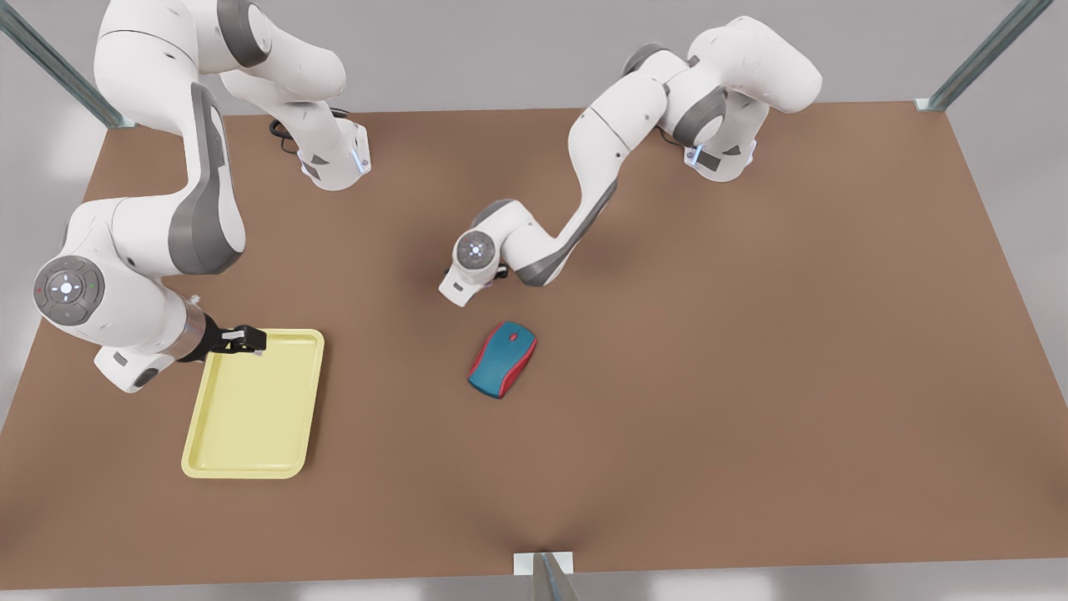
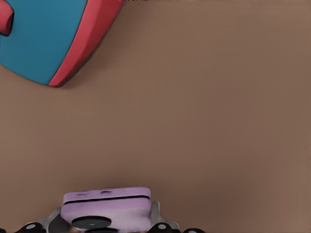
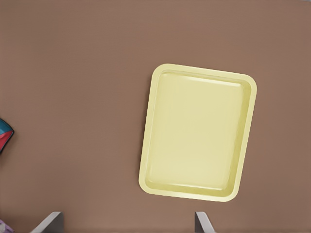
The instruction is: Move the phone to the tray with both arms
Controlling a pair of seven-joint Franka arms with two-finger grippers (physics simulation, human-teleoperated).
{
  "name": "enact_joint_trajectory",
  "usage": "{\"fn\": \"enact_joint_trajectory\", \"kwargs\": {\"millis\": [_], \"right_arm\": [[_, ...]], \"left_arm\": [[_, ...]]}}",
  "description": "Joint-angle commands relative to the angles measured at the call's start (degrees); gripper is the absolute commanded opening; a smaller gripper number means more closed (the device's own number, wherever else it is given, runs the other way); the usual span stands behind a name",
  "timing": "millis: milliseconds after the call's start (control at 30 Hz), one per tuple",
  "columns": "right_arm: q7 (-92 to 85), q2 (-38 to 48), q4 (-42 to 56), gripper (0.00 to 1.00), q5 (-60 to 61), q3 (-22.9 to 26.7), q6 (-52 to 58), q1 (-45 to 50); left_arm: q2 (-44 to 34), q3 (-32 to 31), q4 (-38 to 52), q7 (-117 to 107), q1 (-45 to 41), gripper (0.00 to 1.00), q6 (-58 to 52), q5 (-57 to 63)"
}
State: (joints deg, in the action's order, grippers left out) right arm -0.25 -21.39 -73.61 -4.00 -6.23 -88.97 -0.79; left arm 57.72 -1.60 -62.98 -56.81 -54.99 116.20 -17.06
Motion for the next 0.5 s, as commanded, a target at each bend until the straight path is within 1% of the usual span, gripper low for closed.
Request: {"fn": "enact_joint_trajectory", "kwargs": {"millis": [0, 33, 67, 100, 133, 167, 200, 233, 267, 300, 333, 367, 400, 433, 467], "right_arm": [[0.0, 0.1, 0.0, 1.00, 0.0, 0.0, 0.0, 0.0], [0.0, 0.1, 0.0, 1.00, 0.0, 0.0, 0.0, 0.0], [0.0, 0.1, 0.0, 1.00, 0.0, 0.0, 0.0, 0.0], [0.0, 0.1, 0.0, 1.00, 0.0, 0.0, 0.0, 0.0], [0.0, 0.1, 0.0, 1.00, 0.0, 0.0, 0.0, 0.0], [0.0, 0.1, 0.0, 1.00, 0.0, 0.0, 0.0, 0.0], [0.0, 0.0, 0.0, 1.00, 0.0, 0.0, 0.0, 0.0], [0.0, 0.1, 0.0, 1.00, 0.0, 0.0, 0.0, 0.0], [0.1, 0.0, 0.0, 1.00, 0.0, 0.0, 0.0, 0.1], [0.2, 0.0, 0.0, 1.00, 0.0, -0.2, 0.0, 0.4], [0.1, -0.1, 0.0, 1.00, 0.1, -1.1, -0.1, 0.8], [0.2, -0.1, -0.4, 1.00, 1.1, -3.0, -1.7, 0.9], [0.6, -1.3, -0.6, 1.00, 1.2, -4.7, -4.3, 2.5], [0.9, -2.1, -0.6, 1.00, 1.3, -4.7, -5.4, 4.5], [0.9, -3.4, -0.7, 1.00, 1.4, -4.7, -7.1, 6.4]], "left_arm": [[1.0, -0.1, 0.1, -21.7, 0.1, 0.82, 7.3, -0.4], [1.2, 0.0, 0.1, -19.9, 0.2, 0.84, 7.2, -0.3], [1.3, -0.1, 0.1, -19.0, 0.3, 0.90, 7.2, -0.3], [1.2, 0.0, 0.1, -19.0, 0.9, 0.99, 7.2, -0.3], [0.3, 0.4, 0.2, -18.6, 1.3, 0.99, 6.6, -0.3], [-2.3, 0.9, 0.2, -18.6, 2.7, 0.99, 3.3, 0.3], [-6.2, 0.9, 0.2, -18.7, 5.1, 0.99, -4.8, 3.6], [-13.1, 1.0, 0.2, -18.5, 10.5, 0.99, -14.5, 8.3], [-20.2, 0.8, 0.2, -11.7, 17.4, 0.99, -23.5, 12.0], [-27.5, 0.9, 0.2, 15.0, 27.7, 0.99, -35.7, 15.0], [-30.9, 0.9, 0.2, 36.0, 34.3, 0.99, -41.7, 19.4], [-32.3, 0.9, 0.1, 47.5, 38.7, 0.99, -44.8, 21.9], [-34.2, 0.9, -0.6, 51.2, 41.5, 0.99, -45.6, 22.1], [-39.2, 0.9, -7.7, 57.8, 43.9, 0.99, -44.3, 22.0], [-45.8, 2.6, -17.8, 64.0, 44.8, 0.99, -36.0, 21.8]]}}
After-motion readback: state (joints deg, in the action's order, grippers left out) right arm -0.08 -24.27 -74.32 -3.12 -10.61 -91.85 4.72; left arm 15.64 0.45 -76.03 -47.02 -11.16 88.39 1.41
